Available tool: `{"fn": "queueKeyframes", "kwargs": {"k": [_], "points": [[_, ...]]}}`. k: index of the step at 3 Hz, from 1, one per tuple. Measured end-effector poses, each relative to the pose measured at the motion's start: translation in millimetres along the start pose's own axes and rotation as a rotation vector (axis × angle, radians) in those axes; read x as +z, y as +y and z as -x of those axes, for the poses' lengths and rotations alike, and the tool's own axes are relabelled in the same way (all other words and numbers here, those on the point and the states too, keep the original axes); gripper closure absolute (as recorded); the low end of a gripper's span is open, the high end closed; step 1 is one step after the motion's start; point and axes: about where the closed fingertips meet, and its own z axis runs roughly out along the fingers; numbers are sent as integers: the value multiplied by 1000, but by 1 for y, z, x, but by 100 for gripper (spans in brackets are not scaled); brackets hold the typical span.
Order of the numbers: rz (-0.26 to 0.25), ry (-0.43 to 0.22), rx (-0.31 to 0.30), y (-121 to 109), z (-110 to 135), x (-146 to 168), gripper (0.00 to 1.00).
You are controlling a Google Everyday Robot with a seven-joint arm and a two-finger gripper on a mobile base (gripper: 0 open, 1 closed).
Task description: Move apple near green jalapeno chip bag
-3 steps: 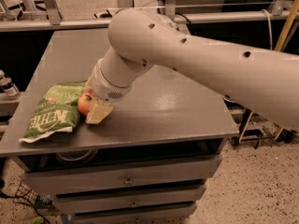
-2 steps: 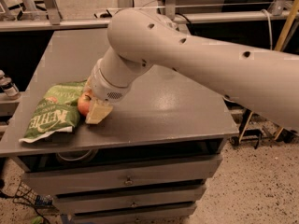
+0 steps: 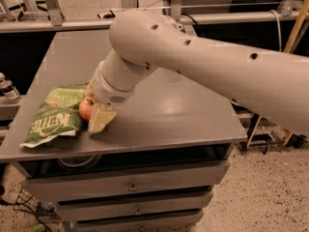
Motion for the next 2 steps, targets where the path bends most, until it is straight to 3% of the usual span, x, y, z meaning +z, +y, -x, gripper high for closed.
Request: {"fn": "queueKeyframes", "kwargs": {"k": [2], "points": [[-78, -43, 18, -4, -22, -59, 0]]}}
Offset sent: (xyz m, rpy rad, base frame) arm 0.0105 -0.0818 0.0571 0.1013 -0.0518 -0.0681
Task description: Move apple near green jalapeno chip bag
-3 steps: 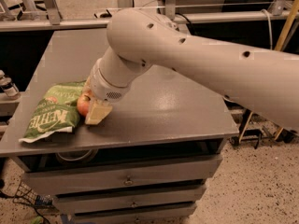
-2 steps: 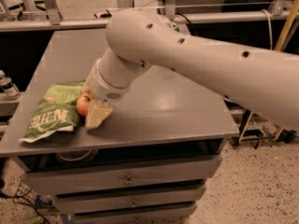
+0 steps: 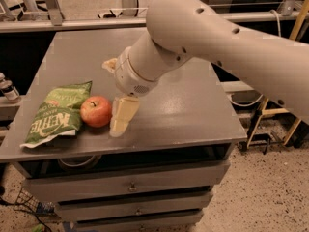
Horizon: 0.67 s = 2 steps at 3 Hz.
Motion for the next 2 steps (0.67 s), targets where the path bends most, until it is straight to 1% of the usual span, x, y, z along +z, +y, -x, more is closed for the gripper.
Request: {"fn": "queueKeyframes", "kwargs": {"k": [1, 2], "points": [[-31, -8, 74, -3, -46, -40, 0], [-95, -13, 199, 1, -105, -82, 0]]}}
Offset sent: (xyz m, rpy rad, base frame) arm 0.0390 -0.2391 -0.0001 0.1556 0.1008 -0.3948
